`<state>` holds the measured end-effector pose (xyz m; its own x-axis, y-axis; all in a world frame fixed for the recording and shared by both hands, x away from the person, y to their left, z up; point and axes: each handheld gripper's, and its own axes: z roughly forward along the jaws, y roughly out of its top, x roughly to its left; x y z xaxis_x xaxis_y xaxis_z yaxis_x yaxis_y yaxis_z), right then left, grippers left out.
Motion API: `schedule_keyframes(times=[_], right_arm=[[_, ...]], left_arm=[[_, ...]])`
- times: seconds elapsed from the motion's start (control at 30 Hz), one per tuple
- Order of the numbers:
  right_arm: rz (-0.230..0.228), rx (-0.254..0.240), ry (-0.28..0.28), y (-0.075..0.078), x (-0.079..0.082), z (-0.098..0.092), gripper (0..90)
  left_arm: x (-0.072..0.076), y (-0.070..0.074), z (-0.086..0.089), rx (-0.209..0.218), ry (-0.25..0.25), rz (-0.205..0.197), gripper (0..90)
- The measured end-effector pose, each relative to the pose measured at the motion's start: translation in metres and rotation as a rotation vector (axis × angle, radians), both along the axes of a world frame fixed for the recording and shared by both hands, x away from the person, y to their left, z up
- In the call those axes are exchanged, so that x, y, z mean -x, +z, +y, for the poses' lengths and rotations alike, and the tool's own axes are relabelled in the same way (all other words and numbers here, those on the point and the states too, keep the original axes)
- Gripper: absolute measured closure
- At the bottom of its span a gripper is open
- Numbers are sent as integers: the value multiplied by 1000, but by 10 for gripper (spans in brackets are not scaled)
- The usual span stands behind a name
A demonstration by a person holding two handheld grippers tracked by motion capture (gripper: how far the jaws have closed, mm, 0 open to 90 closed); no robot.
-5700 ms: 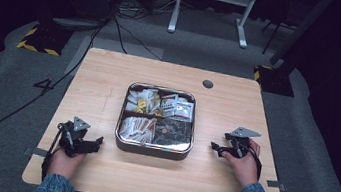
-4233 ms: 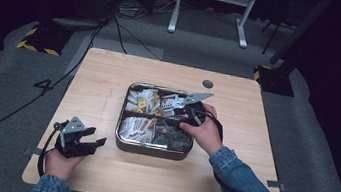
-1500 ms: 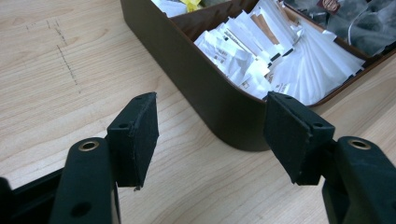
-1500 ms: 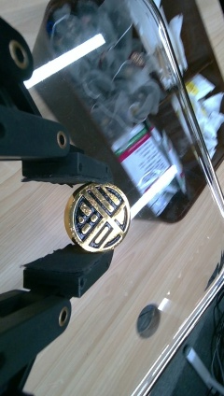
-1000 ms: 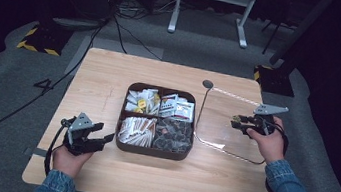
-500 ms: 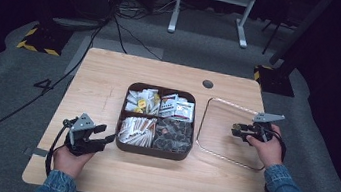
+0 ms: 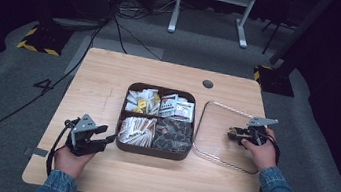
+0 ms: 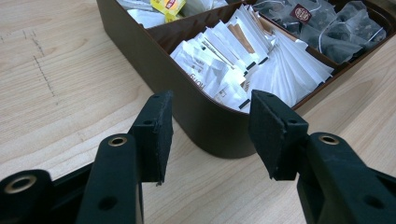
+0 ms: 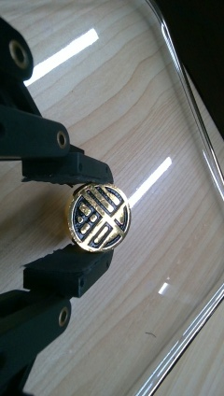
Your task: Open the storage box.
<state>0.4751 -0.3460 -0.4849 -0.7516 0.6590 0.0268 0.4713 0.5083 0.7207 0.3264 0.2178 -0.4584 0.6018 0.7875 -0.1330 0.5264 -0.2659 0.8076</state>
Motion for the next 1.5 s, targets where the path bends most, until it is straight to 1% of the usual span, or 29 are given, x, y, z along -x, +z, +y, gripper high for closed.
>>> schedule_keyframes(times=[0.1,0.17,0.2,0.3,0.33,0.4,0.53,0.57,0.6,0.63,0.67,0.7,0.77,0.87,0.9,0.97,1.03,1.1,1.17,1.2,1.23,1.27,1.3,1.33,1.43,1.5], right_arm=[[6,5,-6,-3,0,0,588],[3,-9,-13,-5,1,0,587],[1,-10,-17,-5,1,0,587],[2,-14,-30,-5,2,1,578],[8,-28,-36,-5,2,1,554],[-3,-60,-46,-4,3,0,497],[-31,-103,-68,3,9,-1,446],[-44,-124,-77,6,13,-2,439],[-44,-124,-77,6,13,-2,439],[-58,-150,-83,10,18,-3,439],[-58,-150,-83,10,18,-3,439],[-66,-174,-86,13,24,-4,443],[-66,-183,-88,14,27,-4,446],[-71,-195,-77,16,38,-3,459],[-67,-205,-68,16,45,-2,469],[-64,-209,-62,15,48,-1,473],[-50,-211,-55,14,53,1,480],[-47,-208,-44,15,56,3,487],[-42,-210,-22,15,62,8,493],[-43,-208,-13,15,64,10,498],[-38,-204,13,15,68,16,506],[-38,-204,13,15,68,16,506],[-34,-202,45,14,73,23,528],[-34,-202,45,14,73,23,528],[-28,-187,95,12,80,34,537],[-22,-182,116,10,84,38,555]], left_arm=[[0,0,-1,-7,0,1,505],[0,-1,-1,-12,1,0,505],[0,0,-1,-23,1,1,507],[0,-1,-2,-20,2,-2,506],[0,-1,-2,-18,2,-5,505],[0,-1,-2,-23,-3,-2,505],[0,0,-3,-29,-6,0,505],[0,0,-3,-31,-6,-1,505],[0,0,-3,-34,-6,-2,505],[0,0,-3,-37,-1,-3,505],[0,0,-3,-38,0,-3,505],[0,1,-4,-40,-1,-3,506],[0,2,-5,-42,-5,1,506],[0,3,-7,-43,-14,-3,506],[1,3,-8,-41,-18,-2,506],[2,4,-9,-41,-21,-2,505],[3,4,-10,-44,-22,-1,503],[4,5,-9,-45,-12,1,486],[6,5,-9,-41,-3,3,449],[7,6,-8,-43,-1,2,446],[9,6,-7,-42,1,1,446],[10,7,-7,-40,2,0,446],[11,7,-6,-35,4,-1,446],[12,7,-6,-36,4,-2,446],[14,8,-6,-30,4,-3,447],[14,8,-6,-27,2,-2,447]])
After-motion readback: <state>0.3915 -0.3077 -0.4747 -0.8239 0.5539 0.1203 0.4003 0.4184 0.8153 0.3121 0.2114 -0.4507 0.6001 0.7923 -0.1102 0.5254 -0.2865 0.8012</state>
